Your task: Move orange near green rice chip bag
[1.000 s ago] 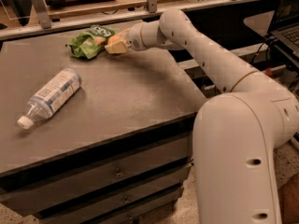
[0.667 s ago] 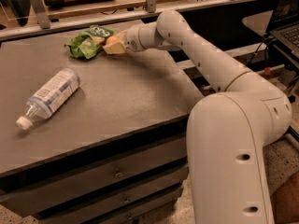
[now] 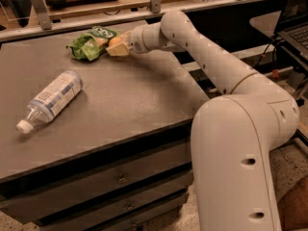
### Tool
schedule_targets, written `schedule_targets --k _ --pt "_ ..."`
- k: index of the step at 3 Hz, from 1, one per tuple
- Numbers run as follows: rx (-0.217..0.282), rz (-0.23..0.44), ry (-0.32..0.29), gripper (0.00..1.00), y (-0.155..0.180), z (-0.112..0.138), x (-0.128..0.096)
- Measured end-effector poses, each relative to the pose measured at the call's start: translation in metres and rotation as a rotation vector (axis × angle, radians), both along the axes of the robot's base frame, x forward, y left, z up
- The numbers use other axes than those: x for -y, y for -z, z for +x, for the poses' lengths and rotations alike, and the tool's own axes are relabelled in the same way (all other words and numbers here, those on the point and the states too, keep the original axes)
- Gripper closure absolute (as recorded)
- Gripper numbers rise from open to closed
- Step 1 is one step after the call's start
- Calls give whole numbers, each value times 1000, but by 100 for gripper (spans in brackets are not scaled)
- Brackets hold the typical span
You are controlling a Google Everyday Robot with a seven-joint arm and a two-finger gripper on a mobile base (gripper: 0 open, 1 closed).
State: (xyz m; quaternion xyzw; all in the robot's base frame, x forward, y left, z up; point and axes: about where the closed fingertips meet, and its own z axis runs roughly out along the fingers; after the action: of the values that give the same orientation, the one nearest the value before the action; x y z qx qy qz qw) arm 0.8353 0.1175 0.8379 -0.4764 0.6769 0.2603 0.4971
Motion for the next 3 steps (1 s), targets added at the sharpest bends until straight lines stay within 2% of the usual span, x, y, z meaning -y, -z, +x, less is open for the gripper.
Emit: schedule_targets --k 2,3 --pt "0 0 0 17 0 0 0" --pt "7 0 -21 0 0 -6 1"
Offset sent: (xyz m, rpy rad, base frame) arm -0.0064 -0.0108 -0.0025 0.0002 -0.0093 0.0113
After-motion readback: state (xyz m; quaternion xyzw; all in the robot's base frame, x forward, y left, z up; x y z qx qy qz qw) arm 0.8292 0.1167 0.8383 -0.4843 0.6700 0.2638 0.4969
